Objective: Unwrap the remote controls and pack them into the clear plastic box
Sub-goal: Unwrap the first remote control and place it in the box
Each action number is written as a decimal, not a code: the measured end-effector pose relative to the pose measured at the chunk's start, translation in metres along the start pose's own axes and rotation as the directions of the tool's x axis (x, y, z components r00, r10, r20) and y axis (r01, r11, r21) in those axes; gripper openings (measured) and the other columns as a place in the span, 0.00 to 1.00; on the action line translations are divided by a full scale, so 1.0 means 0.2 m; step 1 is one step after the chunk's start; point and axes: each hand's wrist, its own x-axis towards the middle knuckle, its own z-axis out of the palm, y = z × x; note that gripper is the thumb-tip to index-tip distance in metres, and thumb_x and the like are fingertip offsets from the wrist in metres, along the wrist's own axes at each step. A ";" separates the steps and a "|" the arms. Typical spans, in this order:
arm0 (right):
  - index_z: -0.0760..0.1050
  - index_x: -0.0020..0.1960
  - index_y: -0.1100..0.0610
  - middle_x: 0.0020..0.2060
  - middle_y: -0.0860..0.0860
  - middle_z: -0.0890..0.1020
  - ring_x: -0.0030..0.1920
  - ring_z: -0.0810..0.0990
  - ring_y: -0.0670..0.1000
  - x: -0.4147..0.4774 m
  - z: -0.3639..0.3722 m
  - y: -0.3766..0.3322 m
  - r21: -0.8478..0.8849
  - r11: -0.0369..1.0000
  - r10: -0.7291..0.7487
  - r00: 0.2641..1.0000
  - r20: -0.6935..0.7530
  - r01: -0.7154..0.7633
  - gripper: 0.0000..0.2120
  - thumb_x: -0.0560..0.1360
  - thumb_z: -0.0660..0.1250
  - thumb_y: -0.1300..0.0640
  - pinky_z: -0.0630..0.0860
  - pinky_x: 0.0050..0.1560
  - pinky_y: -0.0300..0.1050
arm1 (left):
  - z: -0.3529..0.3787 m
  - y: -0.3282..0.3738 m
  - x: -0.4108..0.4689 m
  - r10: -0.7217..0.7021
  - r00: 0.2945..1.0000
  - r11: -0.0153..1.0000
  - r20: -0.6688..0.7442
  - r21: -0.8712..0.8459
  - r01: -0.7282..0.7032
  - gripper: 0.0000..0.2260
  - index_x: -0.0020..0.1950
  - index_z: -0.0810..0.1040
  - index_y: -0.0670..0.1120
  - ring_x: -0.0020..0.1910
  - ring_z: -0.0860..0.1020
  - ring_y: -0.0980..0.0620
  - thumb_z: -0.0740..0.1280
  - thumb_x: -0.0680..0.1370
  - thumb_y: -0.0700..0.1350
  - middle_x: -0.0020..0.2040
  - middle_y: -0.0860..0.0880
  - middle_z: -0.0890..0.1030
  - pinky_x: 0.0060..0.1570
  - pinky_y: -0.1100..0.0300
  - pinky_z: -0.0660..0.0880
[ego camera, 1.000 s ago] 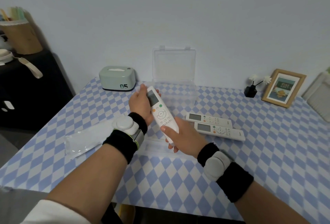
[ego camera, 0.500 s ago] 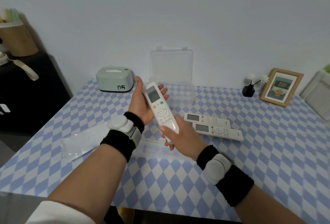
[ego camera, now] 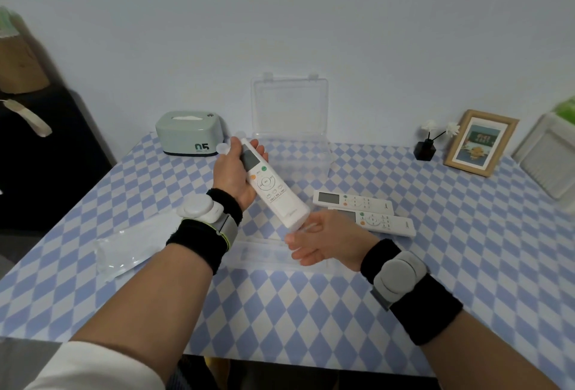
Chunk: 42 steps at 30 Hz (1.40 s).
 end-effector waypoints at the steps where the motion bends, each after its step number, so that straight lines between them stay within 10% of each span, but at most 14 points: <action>1: 0.77 0.60 0.58 0.51 0.59 0.85 0.47 0.87 0.58 0.00 -0.01 0.00 0.043 0.999 -0.005 0.999 -0.039 0.007 0.22 0.71 0.78 0.50 0.83 0.43 0.48 | 0.00 0.00 0.00 0.003 1.000 1.000 0.000 -0.002 -0.003 0.19 0.54 0.81 0.37 0.39 0.86 0.50 0.63 0.85 0.54 0.39 0.44 0.86 0.47 0.56 0.84; 9: 0.79 0.57 0.59 0.50 0.56 0.86 0.47 0.87 0.55 0.05 0.01 0.02 0.012 0.990 -0.135 0.958 -0.252 0.143 0.11 0.82 0.65 0.53 0.85 0.45 0.52 | 0.02 -0.02 -0.04 0.005 0.999 0.999 -0.036 -0.049 -0.006 0.22 0.60 0.79 0.38 0.44 0.84 0.50 0.60 0.85 0.57 0.48 0.45 0.85 0.54 0.54 0.82; 13: 0.68 0.68 0.48 0.60 0.43 0.75 0.57 0.75 0.44 0.08 0.05 0.03 -0.551 0.823 -0.349 0.890 -0.293 0.142 0.34 0.68 0.77 0.41 0.75 0.54 0.42 | 0.05 -0.04 -0.04 0.032 0.993 0.993 -0.112 -0.109 -0.044 0.15 0.67 0.76 0.42 0.51 0.84 0.47 0.62 0.86 0.50 0.54 0.43 0.83 0.53 0.46 0.82; 21: 0.73 0.60 0.53 0.50 0.49 0.82 0.47 0.80 0.51 0.08 0.09 -0.06 -0.739 0.672 -0.395 0.867 -0.303 0.049 0.25 0.72 0.71 0.38 0.76 0.41 0.45 | 0.02 -0.02 -0.01 0.301 0.947 0.856 -0.109 0.468 -0.218 0.15 0.38 0.84 0.48 0.42 0.82 0.45 0.64 0.83 0.44 0.40 0.46 0.85 0.53 0.39 0.81; 26: 0.68 0.58 0.53 0.46 0.45 0.76 0.44 0.75 0.49 0.04 0.09 -0.09 -0.765 0.644 -0.446 0.820 -0.359 0.016 0.28 0.70 0.72 0.37 0.66 0.31 0.35 | 0.01 0.07 0.02 0.360 0.932 0.632 0.045 0.723 -0.279 0.19 0.48 0.86 0.39 0.46 0.84 0.38 0.64 0.83 0.52 0.49 0.34 0.85 0.57 0.39 0.80; 29: 0.65 0.56 0.52 0.46 0.44 0.76 0.44 0.77 0.48 0.02 0.10 -0.07 -0.698 0.716 -0.374 0.854 -0.361 0.018 0.30 0.66 0.75 0.37 0.71 0.30 0.38 | 0.02 0.06 0.03 0.297 0.955 0.712 0.017 0.663 -0.233 0.17 0.49 0.84 0.37 0.52 0.84 0.34 0.64 0.84 0.49 0.54 0.31 0.84 0.59 0.36 0.80; 34: 0.66 0.71 0.54 0.56 0.56 0.83 0.43 0.86 0.54 -0.04 0.04 -0.01 0.136 0.976 -0.163 0.985 -0.054 0.169 0.35 0.69 0.79 0.54 0.84 0.43 0.49 | -0.02 0.05 0.04 0.267 0.959 0.777 -0.097 0.610 -0.155 0.15 0.47 0.82 0.37 0.57 0.82 0.30 0.64 0.84 0.47 0.56 0.30 0.84 0.61 0.34 0.78; 39: 0.76 0.61 0.49 0.55 0.42 0.78 0.49 0.84 0.48 0.00 0.06 0.04 -0.494 0.803 -0.490 0.842 -0.228 0.333 0.20 0.72 0.77 0.56 0.83 0.44 0.42 | -0.03 0.05 0.03 0.380 0.887 0.784 -0.263 0.600 -0.157 0.15 0.43 0.77 0.39 0.43 0.80 0.42 0.63 0.83 0.48 0.38 0.46 0.80 0.48 0.48 0.78; 42: 0.77 0.45 0.55 0.46 0.50 0.80 0.37 0.85 0.49 0.03 0.08 0.05 -0.468 0.803 -0.552 0.753 -0.357 0.367 0.05 0.76 0.72 0.59 0.81 0.33 0.40 | -0.01 0.02 0.02 0.144 0.973 0.954 -0.178 0.286 -0.089 0.10 0.57 0.77 0.42 0.40 0.83 0.45 0.63 0.85 0.49 0.41 0.43 0.84 0.52 0.48 0.82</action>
